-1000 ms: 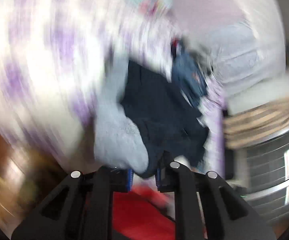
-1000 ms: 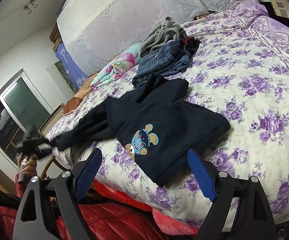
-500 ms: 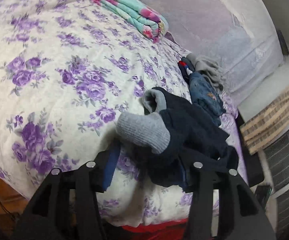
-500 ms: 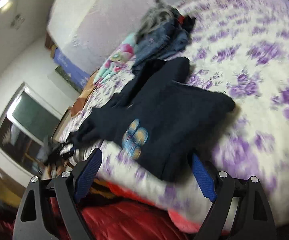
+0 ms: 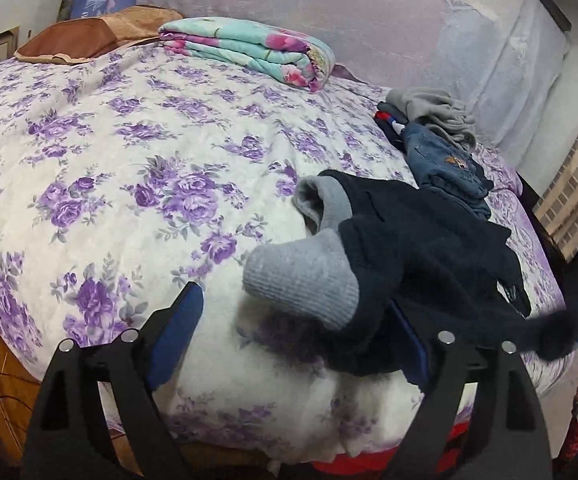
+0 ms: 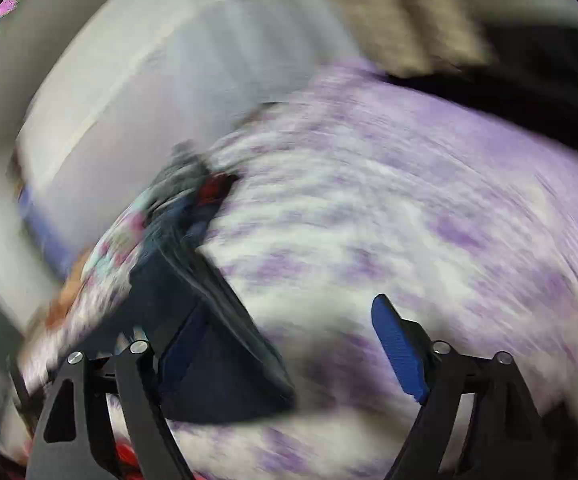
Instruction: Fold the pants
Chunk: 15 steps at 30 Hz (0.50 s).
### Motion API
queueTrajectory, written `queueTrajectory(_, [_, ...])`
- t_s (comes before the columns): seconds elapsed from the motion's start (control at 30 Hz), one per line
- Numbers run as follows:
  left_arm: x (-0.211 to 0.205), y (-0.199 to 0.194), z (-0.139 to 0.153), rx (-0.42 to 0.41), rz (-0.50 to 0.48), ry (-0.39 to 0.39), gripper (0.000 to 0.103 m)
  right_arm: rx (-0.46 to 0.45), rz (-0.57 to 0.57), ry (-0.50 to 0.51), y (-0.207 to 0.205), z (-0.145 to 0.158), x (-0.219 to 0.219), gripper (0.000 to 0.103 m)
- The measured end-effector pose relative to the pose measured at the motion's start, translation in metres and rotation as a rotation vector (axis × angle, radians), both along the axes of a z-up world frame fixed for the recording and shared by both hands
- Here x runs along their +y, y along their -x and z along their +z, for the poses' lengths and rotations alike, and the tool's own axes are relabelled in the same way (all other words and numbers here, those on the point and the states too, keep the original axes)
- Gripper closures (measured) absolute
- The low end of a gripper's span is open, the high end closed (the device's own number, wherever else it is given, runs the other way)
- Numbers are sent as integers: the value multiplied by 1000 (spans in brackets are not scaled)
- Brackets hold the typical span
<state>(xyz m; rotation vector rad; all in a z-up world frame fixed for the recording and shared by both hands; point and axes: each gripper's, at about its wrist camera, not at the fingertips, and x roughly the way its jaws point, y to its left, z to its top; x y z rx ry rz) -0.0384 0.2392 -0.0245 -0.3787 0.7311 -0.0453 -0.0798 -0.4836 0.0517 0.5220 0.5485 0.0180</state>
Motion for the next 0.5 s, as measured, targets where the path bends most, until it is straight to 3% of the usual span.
queueTrajectory(0.07, [0,1,0,5,-10,-7,16,-27,-46,-108,20,-10,-20,25])
queueTrajectory(0.1, [0,1,0,7,-11,-10,16,-39,-42,-116,25,-12,-19,25])
queueTrajectory(0.33, [-6,5,-1,14,9,-38,12,11,259,-15,-16,-8,79,25])
queueTrajectory(0.5, [-6,7,0,26,2,-50,11,56,347,15,-62,2,126,25])
